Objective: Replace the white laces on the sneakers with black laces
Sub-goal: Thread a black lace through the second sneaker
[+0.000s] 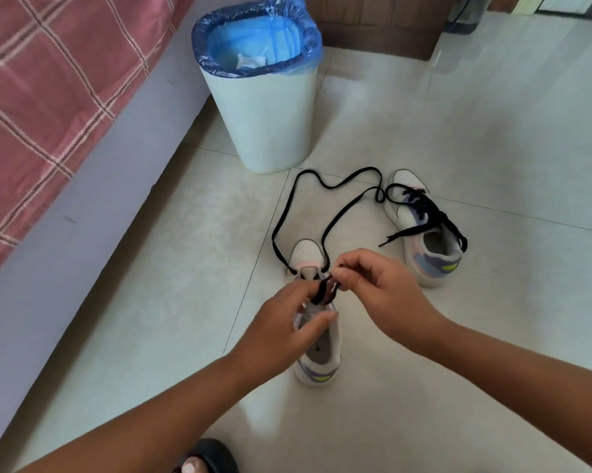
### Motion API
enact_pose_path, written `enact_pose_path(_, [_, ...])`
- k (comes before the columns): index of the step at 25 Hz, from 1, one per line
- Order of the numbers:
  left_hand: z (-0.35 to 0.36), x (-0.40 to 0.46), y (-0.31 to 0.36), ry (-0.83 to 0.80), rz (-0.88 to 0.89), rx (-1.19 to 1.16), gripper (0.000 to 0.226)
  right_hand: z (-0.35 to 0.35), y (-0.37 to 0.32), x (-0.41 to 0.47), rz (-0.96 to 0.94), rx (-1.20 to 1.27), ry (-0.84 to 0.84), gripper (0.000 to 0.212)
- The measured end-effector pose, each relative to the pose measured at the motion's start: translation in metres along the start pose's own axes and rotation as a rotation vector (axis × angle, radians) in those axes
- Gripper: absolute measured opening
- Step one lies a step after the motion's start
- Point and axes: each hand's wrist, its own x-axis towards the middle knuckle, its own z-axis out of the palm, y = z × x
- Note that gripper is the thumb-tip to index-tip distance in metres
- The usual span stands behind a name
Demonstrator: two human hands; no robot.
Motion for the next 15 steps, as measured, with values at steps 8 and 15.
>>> enact_pose_path(8, [-0.006, 0.009, 0.024, 0.167, -0.229, -0.318, 0.025, 0.003, -0.02, 0.006, 0.178, 0.393, 0.02, 0.009])
enact_pose_path(15, [-0.007, 0.008, 0.022, 0.134, -0.213, -0.307, 0.025, 0.012, -0.018, 0.006, 0.233, 0.507, 0.053, 0.016])
